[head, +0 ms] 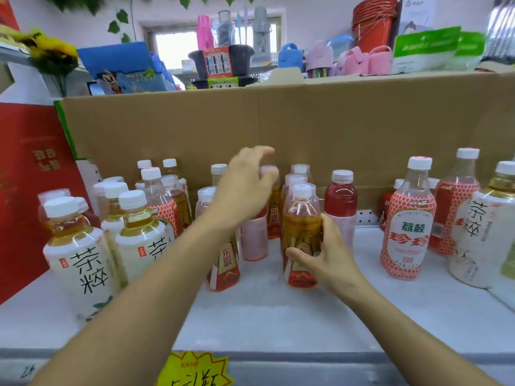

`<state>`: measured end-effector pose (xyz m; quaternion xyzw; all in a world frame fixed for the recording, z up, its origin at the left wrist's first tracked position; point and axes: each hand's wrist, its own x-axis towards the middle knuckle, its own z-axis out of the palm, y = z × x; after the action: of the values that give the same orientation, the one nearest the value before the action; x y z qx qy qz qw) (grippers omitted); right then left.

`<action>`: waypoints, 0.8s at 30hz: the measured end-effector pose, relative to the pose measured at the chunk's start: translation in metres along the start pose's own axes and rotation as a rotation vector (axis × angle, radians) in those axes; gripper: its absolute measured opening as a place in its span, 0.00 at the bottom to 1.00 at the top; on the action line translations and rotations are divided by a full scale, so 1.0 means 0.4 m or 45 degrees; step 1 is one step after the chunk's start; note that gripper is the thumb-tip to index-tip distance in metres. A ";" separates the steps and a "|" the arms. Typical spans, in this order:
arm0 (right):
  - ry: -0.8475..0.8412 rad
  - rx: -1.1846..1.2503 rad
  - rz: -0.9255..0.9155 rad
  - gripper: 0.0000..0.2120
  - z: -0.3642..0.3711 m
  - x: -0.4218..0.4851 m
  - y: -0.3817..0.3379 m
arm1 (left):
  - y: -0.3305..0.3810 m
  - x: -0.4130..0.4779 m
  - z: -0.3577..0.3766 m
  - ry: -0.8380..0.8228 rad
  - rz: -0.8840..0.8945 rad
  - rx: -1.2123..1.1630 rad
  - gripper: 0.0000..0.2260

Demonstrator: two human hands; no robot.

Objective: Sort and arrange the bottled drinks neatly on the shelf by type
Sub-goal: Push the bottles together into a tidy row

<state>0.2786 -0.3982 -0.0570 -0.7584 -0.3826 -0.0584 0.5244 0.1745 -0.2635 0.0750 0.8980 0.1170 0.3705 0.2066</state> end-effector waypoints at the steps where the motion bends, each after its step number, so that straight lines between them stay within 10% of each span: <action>1: 0.015 -0.050 0.003 0.31 0.007 0.011 0.003 | -0.013 0.022 -0.019 -0.022 -0.046 0.090 0.19; 11: -0.001 -0.113 0.125 0.42 0.027 0.061 0.016 | -0.115 0.011 -0.070 -0.305 -0.513 0.209 0.22; 17: 0.449 -0.308 -0.441 0.39 0.043 0.005 -0.082 | -0.120 -0.018 -0.034 -0.196 -0.395 0.270 0.15; 24: 0.226 -0.478 -0.561 0.44 0.049 -0.005 -0.108 | -0.125 0.073 0.024 -0.017 -0.615 -0.348 0.31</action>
<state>0.2434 -0.3762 -0.0343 -0.7328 -0.4731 -0.3066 0.3810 0.1989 -0.2113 0.0642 0.8103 0.2752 0.3169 0.4089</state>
